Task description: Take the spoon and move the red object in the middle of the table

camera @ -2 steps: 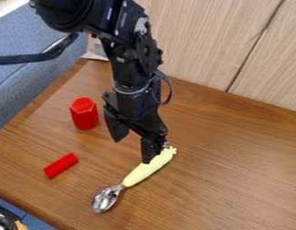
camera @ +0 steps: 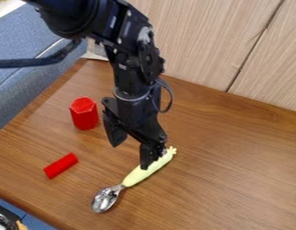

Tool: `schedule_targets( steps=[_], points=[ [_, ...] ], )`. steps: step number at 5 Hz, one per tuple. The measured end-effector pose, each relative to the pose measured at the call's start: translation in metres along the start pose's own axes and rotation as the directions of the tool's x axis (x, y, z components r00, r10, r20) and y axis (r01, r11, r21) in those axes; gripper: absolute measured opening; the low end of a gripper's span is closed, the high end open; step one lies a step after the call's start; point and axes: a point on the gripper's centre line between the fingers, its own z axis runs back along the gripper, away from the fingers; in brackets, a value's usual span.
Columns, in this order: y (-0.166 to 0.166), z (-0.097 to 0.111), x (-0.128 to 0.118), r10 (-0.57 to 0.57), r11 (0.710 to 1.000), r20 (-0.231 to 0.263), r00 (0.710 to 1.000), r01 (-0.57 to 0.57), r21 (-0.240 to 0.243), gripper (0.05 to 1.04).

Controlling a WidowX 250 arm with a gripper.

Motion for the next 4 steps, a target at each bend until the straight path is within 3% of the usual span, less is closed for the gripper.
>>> schedule_targets(
  steps=[1, 4],
  points=[
    [0.000, -0.010, 0.003, -0.023, 1.000, 0.003, 1.000, 0.023, -0.006, 1.000],
    [0.003, -0.047, 0.017, -0.049, 0.994, -0.015, 0.999, 0.048, -0.097, 1.000]
  ],
)
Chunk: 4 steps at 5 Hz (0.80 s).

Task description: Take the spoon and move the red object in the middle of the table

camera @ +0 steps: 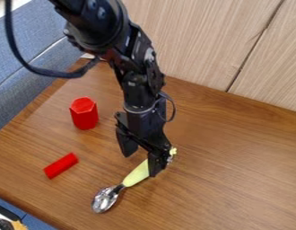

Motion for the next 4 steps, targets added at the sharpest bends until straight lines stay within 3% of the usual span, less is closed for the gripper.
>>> schedule_targets(
  steps=[2, 4],
  points=[
    [-0.013, -0.012, 0.009, -0.071, 0.997, 0.030, 0.997, 0.071, -0.009, 0.950],
    [-0.019, -0.016, 0.006, -0.085, 0.996, 0.044, 0.995, 0.084, 0.039, 0.408]
  ],
)
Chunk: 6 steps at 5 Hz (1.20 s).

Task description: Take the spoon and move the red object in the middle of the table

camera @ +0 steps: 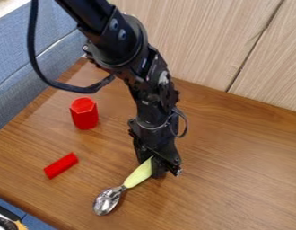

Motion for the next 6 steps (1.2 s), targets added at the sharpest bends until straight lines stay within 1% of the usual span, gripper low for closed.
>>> schedule_targets(
  steps=[1, 2, 3, 4, 5, 6],
  points=[
    [-0.003, 0.002, -0.001, -0.003, 1.000, 0.006, 1.000, 0.003, 0.000, 0.394],
    [-0.006, 0.004, -0.005, -0.019, 1.000, -0.006, 1.000, 0.019, -0.005, 0.394],
    [-0.005, 0.017, -0.003, -0.031, 1.000, 0.022, 0.999, 0.030, 0.005, 0.394],
    [0.002, 0.031, -0.001, -0.012, 1.000, 0.041, 0.999, 0.012, 0.011, 0.394],
    [0.019, 0.050, 0.010, 0.013, 0.999, 0.098, 0.995, -0.016, 0.030, 0.394],
    [0.041, 0.064, 0.021, 0.060, 0.997, 0.146, 0.987, -0.067, 0.047, 0.394]
  ],
)
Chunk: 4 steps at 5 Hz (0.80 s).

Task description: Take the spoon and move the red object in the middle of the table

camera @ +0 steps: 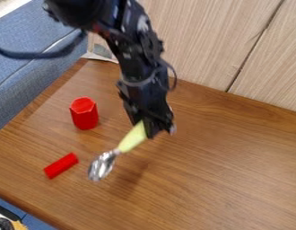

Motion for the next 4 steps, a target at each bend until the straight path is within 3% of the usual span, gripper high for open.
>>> schedule_targets(
  steps=[1, 2, 3, 4],
  points=[
    [0.035, 0.018, 0.017, 0.093, 0.994, 0.043, 0.995, -0.095, 0.054, 0.394],
    [0.076, 0.028, 0.029, 0.234, 0.968, 0.051, 0.971, -0.238, 0.084, 0.394],
    [0.115, 0.031, 0.038, 0.327, 0.936, 0.073, 0.942, -0.334, 0.113, 0.394],
    [0.156, 0.017, 0.035, 0.402, 0.901, 0.049, 0.915, -0.404, 0.158, 0.394]
  ],
)
